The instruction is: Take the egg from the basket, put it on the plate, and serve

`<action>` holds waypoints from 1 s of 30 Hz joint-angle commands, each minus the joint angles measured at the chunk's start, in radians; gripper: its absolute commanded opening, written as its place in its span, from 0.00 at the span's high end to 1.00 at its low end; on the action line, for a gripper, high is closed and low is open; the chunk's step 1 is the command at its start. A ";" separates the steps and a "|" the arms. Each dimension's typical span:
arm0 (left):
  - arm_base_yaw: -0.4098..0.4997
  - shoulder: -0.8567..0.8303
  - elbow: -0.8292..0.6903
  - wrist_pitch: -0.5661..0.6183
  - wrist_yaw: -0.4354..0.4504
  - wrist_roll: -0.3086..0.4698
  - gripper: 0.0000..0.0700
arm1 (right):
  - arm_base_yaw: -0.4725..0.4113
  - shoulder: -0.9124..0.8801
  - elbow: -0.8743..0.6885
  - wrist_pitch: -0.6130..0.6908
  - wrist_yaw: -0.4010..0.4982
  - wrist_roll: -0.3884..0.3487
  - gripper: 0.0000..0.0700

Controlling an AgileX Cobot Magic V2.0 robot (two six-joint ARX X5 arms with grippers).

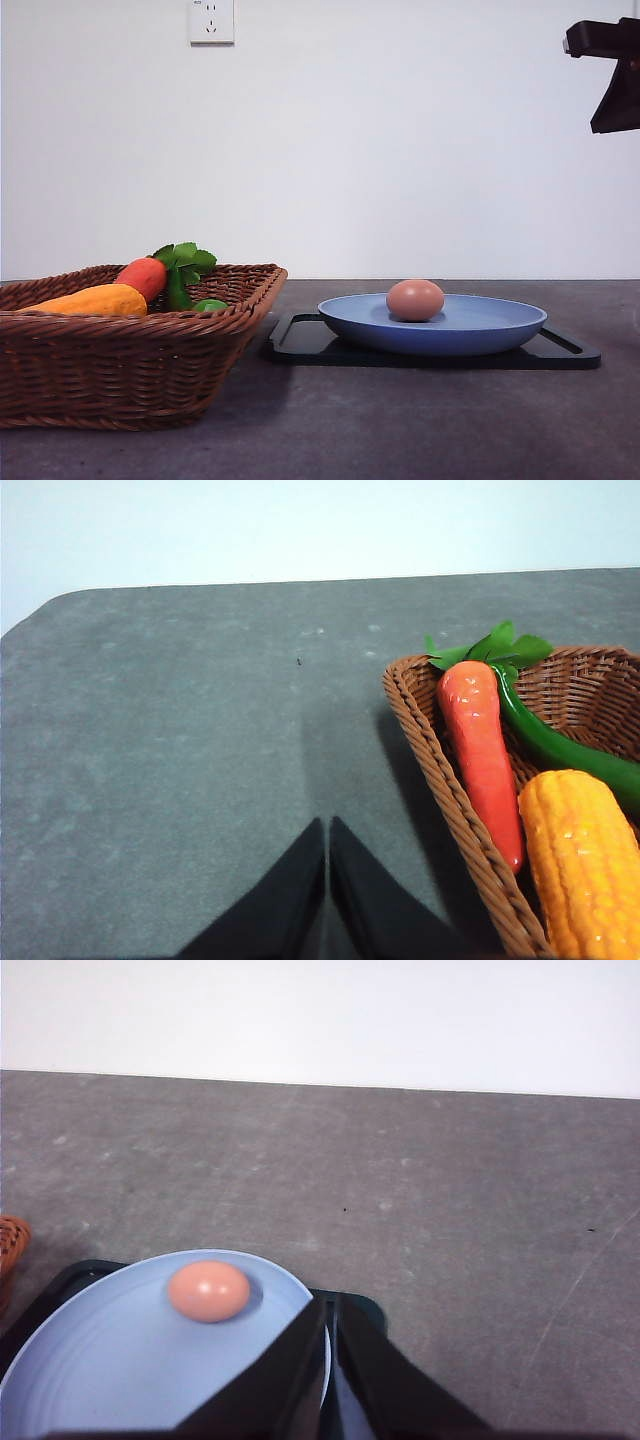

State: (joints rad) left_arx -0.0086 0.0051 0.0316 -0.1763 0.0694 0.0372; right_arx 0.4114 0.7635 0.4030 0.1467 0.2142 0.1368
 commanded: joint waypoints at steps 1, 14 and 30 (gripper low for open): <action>0.002 -0.002 -0.029 -0.004 -0.003 -0.004 1.00 | 0.004 0.006 0.004 0.010 0.004 0.012 1.00; 0.002 -0.002 -0.029 0.016 -0.003 -0.005 1.00 | 0.004 0.006 0.004 0.010 0.004 0.012 1.00; 0.002 -0.002 -0.029 0.016 -0.003 -0.004 1.00 | -0.006 -0.074 0.001 -0.026 0.032 -0.014 1.00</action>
State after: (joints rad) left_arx -0.0086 0.0051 0.0307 -0.1749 0.0689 0.0372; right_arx 0.4052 0.7126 0.4022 0.1064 0.2324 0.1338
